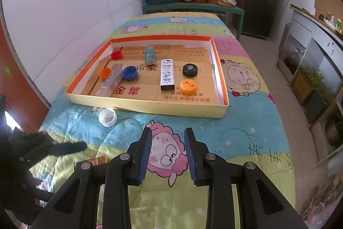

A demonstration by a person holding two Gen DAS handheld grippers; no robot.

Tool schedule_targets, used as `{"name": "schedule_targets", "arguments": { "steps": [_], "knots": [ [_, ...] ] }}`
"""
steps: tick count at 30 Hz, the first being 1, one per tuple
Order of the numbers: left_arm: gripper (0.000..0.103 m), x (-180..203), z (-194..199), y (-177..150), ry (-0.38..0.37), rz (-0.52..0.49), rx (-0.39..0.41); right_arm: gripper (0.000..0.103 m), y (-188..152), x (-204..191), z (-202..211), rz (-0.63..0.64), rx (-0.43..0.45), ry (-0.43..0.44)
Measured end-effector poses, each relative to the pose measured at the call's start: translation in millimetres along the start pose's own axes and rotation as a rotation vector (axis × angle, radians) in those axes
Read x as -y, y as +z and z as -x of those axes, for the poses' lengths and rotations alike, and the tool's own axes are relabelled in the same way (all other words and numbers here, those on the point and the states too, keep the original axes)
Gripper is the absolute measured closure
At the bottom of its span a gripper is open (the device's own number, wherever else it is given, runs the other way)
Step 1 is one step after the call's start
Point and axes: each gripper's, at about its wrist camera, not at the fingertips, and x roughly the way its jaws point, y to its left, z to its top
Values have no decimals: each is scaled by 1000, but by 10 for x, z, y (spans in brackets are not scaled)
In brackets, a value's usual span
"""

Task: Organize rigid objects
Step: 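Withdraw both open tools from the tray toward the remaining items on the bedspread, then grasp the gold YSL lipstick with the left tool while the right tool grasps the white cap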

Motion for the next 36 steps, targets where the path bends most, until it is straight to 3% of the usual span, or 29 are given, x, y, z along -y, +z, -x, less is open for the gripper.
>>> {"name": "schedule_targets", "arguments": {
  "steps": [3,7,11,18,21,31,34,36],
  "knots": [
    [85,24,-11,-44,38,-11,8,71,-6,-7,-21,0,-5,3],
    [85,4,33,-64,26,21,24,71,-25,-47,-66,5,-14,22],
    [85,-150,213,-121,19,170,87,71,-48,-153,-128,25,-22,73],
    [85,-560,516,-187,226,415,137,71,1,-495,-346,72,-41,174],
    [85,-674,579,-171,286,440,148,71,45,-689,-450,116,-42,188],
    [85,-785,593,-125,287,471,162,71,125,-983,-742,207,-57,158],
    [85,-806,574,-118,279,481,160,86,132,-938,-745,194,-53,164],
    [85,-809,567,-103,272,485,161,89,138,-892,-724,181,-51,177]
  ]
}}
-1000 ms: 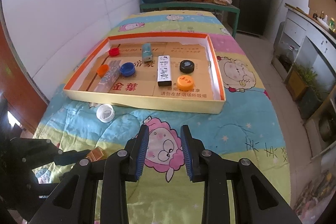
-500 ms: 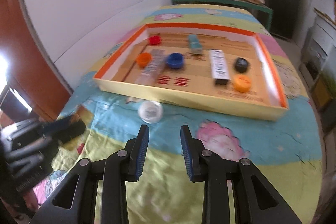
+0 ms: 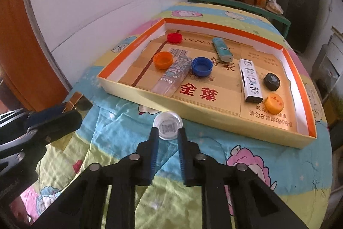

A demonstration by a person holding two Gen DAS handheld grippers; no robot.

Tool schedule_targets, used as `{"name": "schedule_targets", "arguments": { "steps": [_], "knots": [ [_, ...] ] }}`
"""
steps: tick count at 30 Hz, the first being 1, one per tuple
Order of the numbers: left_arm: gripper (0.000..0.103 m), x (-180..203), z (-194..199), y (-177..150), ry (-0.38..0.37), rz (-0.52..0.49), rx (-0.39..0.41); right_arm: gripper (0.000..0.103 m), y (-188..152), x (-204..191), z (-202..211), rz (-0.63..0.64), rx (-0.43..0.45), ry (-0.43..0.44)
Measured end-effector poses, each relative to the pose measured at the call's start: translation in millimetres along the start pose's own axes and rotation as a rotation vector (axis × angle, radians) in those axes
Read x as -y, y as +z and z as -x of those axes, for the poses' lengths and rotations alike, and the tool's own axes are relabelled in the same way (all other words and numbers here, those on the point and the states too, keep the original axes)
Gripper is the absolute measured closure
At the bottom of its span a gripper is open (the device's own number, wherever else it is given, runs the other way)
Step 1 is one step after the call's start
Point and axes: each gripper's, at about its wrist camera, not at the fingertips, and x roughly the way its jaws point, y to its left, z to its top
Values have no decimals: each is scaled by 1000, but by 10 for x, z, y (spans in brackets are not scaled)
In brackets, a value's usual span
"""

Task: Organize rigid objects
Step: 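Grasp the gold YSL lipstick with the left tool while the right tool grasps the white cap, then carry the gold lipstick with the left tool while the right tool carries the white cap into the tray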

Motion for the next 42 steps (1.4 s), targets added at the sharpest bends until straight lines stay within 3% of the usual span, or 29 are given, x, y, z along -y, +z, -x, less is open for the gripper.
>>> {"name": "schedule_targets", "arguments": {
  "steps": [6,7,8,10,12,15,16,17,18,23,30,42],
  "knots": [
    [85,15,-15,37,-15,4,0,87,-3,23,71,17,5,0],
    [85,15,-17,40,-17,5,0,76,-2,2,47,34,1,-19],
    [85,11,-16,48,-17,6,0,52,-6,-18,28,48,-3,-26],
    [85,-3,-8,46,-16,10,2,34,-21,-48,6,57,0,-19],
    [85,-22,-9,50,-16,17,0,34,-15,-67,-18,56,-1,-10],
    [85,-30,-14,57,-15,17,0,34,18,-106,-70,73,4,-63],
    [85,-30,-13,59,-14,16,1,41,27,-112,-97,76,0,-77],
    [85,-30,-15,61,-13,16,1,61,32,-101,-130,66,-10,-74],
    [85,-33,-17,64,-12,17,1,75,35,-78,-162,48,-24,-56],
    [85,-58,-20,76,-12,21,1,73,11,5,-63,-5,2,6],
    [85,-21,25,137,-25,11,27,73,60,76,256,-28,63,-1],
    [85,127,41,519,-16,3,62,73,281,327,630,-49,135,-29]
  ]
}}
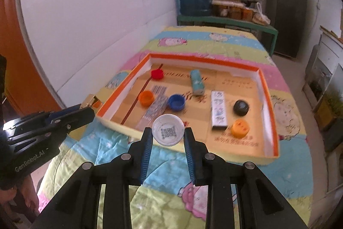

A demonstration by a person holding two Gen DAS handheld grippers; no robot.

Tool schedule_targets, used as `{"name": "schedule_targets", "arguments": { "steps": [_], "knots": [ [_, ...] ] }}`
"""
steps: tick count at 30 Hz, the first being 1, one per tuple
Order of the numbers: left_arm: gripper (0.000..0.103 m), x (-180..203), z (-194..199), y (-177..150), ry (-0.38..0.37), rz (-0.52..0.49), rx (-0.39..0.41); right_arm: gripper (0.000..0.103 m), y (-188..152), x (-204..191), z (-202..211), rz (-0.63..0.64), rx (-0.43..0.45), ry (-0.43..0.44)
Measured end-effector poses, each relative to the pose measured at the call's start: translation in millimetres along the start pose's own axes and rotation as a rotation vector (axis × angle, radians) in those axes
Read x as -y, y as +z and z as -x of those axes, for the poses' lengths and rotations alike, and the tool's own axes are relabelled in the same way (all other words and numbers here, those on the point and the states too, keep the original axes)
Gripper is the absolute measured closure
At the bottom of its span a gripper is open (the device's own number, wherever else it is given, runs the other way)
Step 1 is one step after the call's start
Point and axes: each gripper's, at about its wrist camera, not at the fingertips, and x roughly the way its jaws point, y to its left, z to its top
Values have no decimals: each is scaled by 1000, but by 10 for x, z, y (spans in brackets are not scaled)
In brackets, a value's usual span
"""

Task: Organize rigid objects
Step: 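Carry the gold lipstick with the left tool while the right tool carries the white cap into the tray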

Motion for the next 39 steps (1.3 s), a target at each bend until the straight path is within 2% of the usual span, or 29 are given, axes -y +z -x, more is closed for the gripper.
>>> {"name": "schedule_targets", "arguments": {
  "steps": [12,31,39],
  "knots": [
    [85,-14,-278,247,25,12,-20,73,258,266,-75,-7,17,-17],
    [85,-130,-737,223,73,23,-105,73,285,381,-706,12,-90,12],
    [85,-153,-888,193,89,20,-143,73,272,378,-838,20,-115,14]
  ]
}}
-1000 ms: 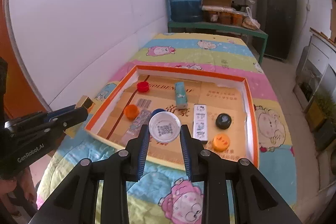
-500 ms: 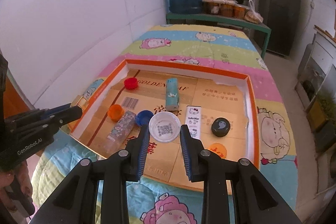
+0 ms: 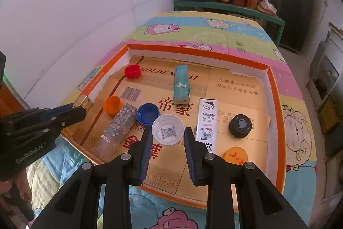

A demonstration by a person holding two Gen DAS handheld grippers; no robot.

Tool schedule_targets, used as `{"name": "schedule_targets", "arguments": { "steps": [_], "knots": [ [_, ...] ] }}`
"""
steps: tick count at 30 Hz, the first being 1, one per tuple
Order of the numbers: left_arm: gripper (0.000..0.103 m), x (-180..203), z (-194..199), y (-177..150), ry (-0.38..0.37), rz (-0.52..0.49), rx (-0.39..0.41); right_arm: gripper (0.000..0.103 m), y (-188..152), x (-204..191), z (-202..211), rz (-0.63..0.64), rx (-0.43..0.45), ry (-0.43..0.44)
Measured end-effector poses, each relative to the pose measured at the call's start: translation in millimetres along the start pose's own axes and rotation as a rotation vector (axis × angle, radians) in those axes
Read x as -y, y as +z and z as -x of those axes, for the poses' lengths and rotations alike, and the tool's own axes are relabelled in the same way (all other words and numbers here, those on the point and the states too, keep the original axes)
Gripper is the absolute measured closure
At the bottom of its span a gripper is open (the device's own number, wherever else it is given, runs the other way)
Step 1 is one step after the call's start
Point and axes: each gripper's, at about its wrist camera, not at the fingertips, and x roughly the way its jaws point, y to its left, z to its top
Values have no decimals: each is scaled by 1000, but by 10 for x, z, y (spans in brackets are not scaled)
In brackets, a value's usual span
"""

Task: Organize rigid objects
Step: 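Carry the gold lipstick with the left tool while the right tool carries the white cap into the tray, then open the left tool releasing the lipstick while the right tool releases the white cap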

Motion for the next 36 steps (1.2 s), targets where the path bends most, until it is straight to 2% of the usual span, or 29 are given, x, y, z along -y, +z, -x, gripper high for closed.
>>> {"name": "schedule_targets", "arguments": {
  "steps": [21,36],
  "knots": [
    [85,64,-251,-33,13,-22,-75,73,8,-42,-163,23,-37,-13],
    [82,80,-247,-54,7,-35,-71,72,-17,-46,-299,36,-74,-35]
  ]
}}
